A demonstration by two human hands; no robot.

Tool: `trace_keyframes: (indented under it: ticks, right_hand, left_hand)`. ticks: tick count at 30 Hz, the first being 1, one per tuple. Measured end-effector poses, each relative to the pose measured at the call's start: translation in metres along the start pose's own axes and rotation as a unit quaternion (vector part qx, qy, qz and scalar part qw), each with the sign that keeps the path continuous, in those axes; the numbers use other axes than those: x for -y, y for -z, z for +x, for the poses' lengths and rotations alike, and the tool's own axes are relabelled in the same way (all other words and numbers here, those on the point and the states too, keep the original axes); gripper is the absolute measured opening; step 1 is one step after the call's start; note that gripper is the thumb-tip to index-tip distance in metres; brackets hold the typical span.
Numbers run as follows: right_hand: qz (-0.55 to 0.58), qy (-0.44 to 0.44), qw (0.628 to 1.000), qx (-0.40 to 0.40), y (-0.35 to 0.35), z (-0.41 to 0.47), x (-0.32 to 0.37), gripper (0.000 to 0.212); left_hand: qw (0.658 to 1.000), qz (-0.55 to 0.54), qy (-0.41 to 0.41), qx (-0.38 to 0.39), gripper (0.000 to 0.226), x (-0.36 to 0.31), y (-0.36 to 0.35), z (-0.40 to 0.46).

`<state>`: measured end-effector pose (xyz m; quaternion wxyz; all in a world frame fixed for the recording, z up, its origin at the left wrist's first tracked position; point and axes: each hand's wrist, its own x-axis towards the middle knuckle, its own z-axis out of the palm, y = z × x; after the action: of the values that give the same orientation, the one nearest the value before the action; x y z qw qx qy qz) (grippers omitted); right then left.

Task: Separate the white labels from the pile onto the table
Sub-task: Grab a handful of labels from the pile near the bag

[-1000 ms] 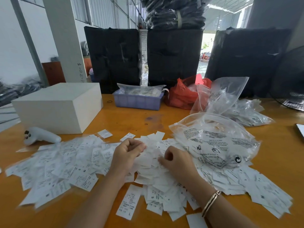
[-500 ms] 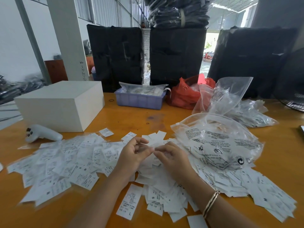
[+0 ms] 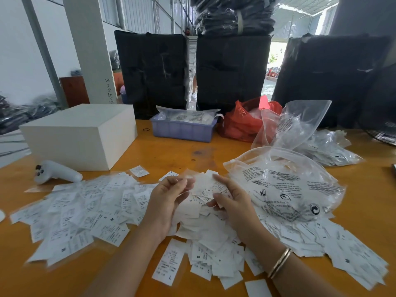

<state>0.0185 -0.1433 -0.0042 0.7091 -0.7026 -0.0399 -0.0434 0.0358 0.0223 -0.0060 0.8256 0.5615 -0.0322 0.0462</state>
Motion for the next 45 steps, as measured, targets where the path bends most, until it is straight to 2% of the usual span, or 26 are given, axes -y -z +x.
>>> trace_keyframes:
  ticks: [2, 4, 7, 10, 16, 33, 35, 38, 41, 43, 45]
  right_hand:
    - [0.017, 0.013, 1.0, -0.022, 0.003, 0.002, 0.0, 0.05]
    - [0.042, 0.021, 0.998, -0.045, 0.006, 0.004, 0.0, 0.047]
    - [0.083, 0.022, 0.995, -0.058, 0.008, 0.005, 0.0, 0.024]
    - [0.103, 0.035, 0.992, -0.068, 0.011, 0.005, -0.001, 0.004]
    - [0.137, 0.081, 0.981, -0.106, 0.013, 0.004, -0.001, 0.007]
    - [-0.045, 0.144, 0.987, -0.055, 0.004, 0.002, -0.005, 0.022]
    - [-0.028, 0.141, 0.988, -0.056, 0.005, 0.002, -0.004, 0.023]
    - [0.082, 0.106, 0.99, -0.048, 0.008, 0.003, -0.003, 0.02]
    - [0.175, 0.058, 0.981, -0.066, 0.01, 0.007, -0.005, 0.04]
    - [0.169, 0.061, 0.981, -0.066, 0.01, 0.008, -0.006, 0.046]
    - [0.139, 0.075, 0.985, -0.066, 0.009, 0.007, -0.006, 0.039]
  left_hand:
    - [0.999, 0.018, -0.009, -0.025, 0.003, 0.001, 0.001, 0.001]
    - [0.997, 0.054, -0.026, -0.045, 0.004, 0.002, 0.002, 0.001]
    - [0.984, 0.152, -0.066, -0.058, 0.006, 0.004, 0.001, -0.001]
    - [0.967, 0.229, -0.102, -0.038, 0.008, 0.005, -0.001, -0.003]
    - [0.955, 0.27, -0.125, -0.011, 0.011, 0.006, -0.002, -0.003]
    - [0.944, 0.296, -0.142, 0.01, 0.019, 0.01, -0.001, -0.002]
    - [0.945, 0.292, -0.149, 0.011, 0.016, 0.009, -0.001, -0.002]
    - [0.945, 0.289, -0.153, 0.007, 0.009, 0.007, -0.001, -0.002]
    - [0.943, 0.295, -0.152, 0.009, 0.008, 0.007, -0.001, -0.003]
    - [0.944, 0.293, -0.153, 0.01, 0.008, 0.007, -0.002, -0.003]
    - [0.944, 0.29, -0.155, 0.011, 0.008, 0.007, -0.002, -0.003]
